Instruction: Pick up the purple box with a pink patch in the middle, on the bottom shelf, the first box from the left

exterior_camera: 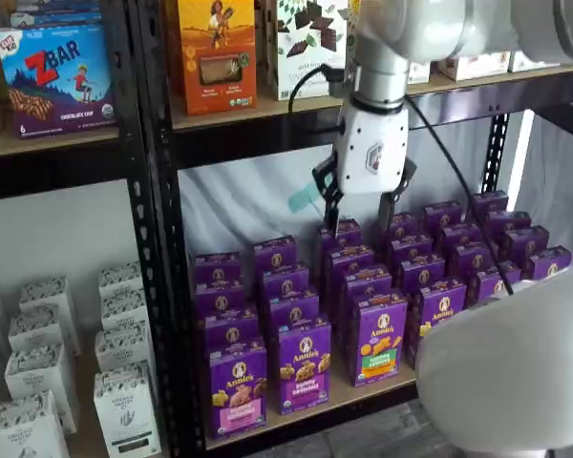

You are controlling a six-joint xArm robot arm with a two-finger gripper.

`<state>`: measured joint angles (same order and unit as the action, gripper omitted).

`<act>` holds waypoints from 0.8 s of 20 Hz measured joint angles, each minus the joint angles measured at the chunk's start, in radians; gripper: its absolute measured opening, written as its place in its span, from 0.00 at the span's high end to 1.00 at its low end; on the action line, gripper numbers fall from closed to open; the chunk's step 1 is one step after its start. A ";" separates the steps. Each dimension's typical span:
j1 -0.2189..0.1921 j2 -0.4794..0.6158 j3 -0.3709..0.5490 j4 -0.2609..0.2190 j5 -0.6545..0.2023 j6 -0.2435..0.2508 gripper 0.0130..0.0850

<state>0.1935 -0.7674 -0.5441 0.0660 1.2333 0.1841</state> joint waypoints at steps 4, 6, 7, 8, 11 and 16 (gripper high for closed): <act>0.014 0.052 0.029 -0.010 -0.089 0.013 0.00; 0.014 0.083 0.042 0.004 -0.140 0.004 0.00; 0.013 0.097 0.047 0.010 -0.162 -0.001 0.00; 0.013 0.113 0.051 0.017 -0.184 -0.006 0.00; 0.021 0.173 0.056 0.007 -0.240 0.003 0.00; 0.033 0.282 0.066 -0.004 -0.356 0.015 0.00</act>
<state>0.2269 -0.4853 -0.4784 0.0618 0.8772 0.1990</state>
